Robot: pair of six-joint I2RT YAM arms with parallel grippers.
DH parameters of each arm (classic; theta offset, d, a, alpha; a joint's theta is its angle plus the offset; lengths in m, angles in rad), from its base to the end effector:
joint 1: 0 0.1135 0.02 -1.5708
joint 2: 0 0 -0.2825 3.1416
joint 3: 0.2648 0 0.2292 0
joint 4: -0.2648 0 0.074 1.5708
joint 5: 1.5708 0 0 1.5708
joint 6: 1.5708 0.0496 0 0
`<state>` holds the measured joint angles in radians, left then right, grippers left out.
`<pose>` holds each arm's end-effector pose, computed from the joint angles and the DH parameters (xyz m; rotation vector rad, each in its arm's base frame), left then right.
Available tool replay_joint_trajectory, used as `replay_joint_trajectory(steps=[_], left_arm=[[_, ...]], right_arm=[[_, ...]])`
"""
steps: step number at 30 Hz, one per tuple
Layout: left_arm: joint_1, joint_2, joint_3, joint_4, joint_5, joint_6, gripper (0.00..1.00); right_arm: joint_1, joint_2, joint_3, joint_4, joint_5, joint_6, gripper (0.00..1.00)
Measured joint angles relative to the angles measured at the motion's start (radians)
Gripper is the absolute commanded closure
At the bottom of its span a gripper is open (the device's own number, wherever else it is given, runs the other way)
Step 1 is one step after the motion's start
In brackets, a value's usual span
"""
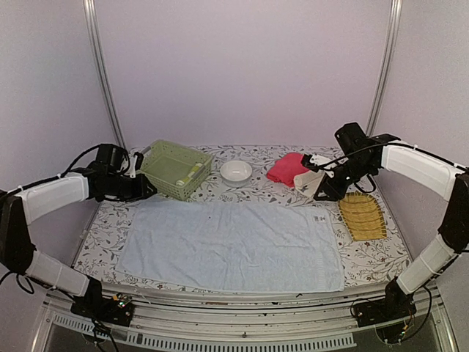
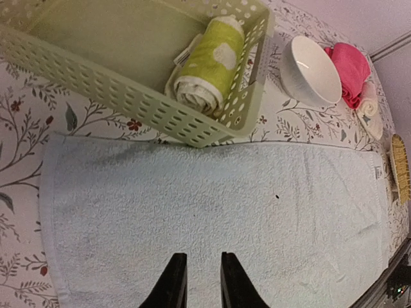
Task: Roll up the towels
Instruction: Smooth out the towel at the center of the board.
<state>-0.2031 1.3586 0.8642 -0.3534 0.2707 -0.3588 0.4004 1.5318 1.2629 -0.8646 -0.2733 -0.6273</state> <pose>0.2562 -0.0663 0.2462 -0.0650 2.4605 -0.5793 0.2616 0.1253 0.2845 -1.3796 2.2788 0.2968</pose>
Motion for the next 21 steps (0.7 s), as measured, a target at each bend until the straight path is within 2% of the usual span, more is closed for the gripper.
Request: replay_joint_trajectory(steps=[4,6,7,8,12,14,16,18,21], left_arm=[[0.001,-0.008,0.007,0.090,-0.007,-0.001,0.77],[0.005,0.027,0.018,0.111,-0.022,-0.005,0.78],[0.006,0.050,0.021,0.119,-0.029,-0.009,0.81],[0.009,0.077,0.022,0.129,-0.037,-0.013,0.84],[0.018,0.151,0.022,0.135,-0.064,-0.043,0.89],[0.022,0.174,0.022,0.142,-0.075,-0.055,0.93],[0.027,0.192,0.022,0.151,-0.082,-0.061,0.97],[0.034,0.215,0.024,0.158,-0.093,-0.066,1.00],[0.048,0.256,0.027,0.164,-0.107,-0.077,1.00]], right_arm=[[-0.030,0.084,0.044,0.093,-0.045,0.054,0.43],[-0.041,0.140,0.048,0.130,-0.056,0.074,0.23],[-0.045,0.162,0.047,0.140,-0.060,0.086,0.09],[-0.050,0.180,0.045,0.154,-0.062,0.092,0.01],[-0.077,0.198,0.039,0.190,-0.086,0.108,0.00],[-0.103,0.199,0.039,0.202,-0.103,0.113,0.12],[-0.128,0.206,0.039,0.208,-0.105,0.113,0.38],[-0.153,0.223,0.040,0.212,-0.106,0.128,0.57],[-0.174,0.259,0.040,0.214,-0.104,0.140,0.75]])
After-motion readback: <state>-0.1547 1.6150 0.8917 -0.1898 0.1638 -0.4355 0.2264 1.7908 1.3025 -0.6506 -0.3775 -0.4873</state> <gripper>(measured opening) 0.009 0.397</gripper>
